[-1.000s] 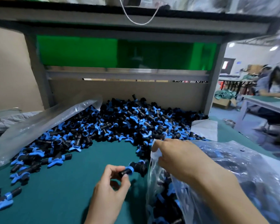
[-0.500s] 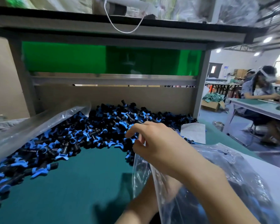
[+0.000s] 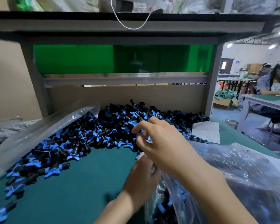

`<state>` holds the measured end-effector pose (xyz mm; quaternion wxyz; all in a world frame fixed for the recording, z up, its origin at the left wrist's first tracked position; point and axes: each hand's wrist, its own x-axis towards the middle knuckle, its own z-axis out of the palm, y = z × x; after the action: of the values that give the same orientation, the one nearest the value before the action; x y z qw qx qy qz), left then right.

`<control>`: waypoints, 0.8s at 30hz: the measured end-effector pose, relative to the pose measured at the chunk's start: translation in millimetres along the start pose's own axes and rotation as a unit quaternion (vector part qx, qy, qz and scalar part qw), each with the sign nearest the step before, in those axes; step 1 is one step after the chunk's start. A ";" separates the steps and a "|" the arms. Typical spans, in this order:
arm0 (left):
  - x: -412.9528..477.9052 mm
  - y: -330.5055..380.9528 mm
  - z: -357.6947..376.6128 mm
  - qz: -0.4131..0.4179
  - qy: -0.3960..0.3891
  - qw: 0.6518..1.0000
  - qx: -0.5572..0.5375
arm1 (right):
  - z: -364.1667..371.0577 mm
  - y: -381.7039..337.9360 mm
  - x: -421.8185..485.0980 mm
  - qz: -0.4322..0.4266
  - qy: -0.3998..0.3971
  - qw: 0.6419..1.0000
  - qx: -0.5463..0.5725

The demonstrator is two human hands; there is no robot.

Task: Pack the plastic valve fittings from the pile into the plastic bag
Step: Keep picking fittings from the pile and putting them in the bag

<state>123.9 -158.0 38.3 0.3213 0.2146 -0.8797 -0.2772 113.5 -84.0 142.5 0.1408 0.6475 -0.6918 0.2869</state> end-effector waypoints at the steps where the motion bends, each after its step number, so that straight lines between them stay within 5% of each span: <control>1: -36.5 -30.6 -45.0 -0.005 0.017 0.999 0.041 | 6.8 -1.8 4.4 -0.003 -0.001 1.000 0.022; 10: -37.8 -148.0 -74.1 -0.227 0.048 0.959 0.161 | 86.3 28.9 15.1 0.098 -0.166 0.981 -0.013; 15: 2.9 -172.5 -73.7 -0.271 0.058 0.929 0.247 | 100.4 53.8 22.9 0.135 -0.221 0.966 0.003; 24: 34.9 -204.4 -68.9 -0.286 0.085 0.889 0.348 | 97.7 73.4 30.8 0.156 -0.206 0.959 0.111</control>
<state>187.3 -355.7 -29.9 0.2066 0.5780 -0.7893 -0.0138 55.3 -165.9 66.4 -0.1247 0.5879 -0.7621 0.2408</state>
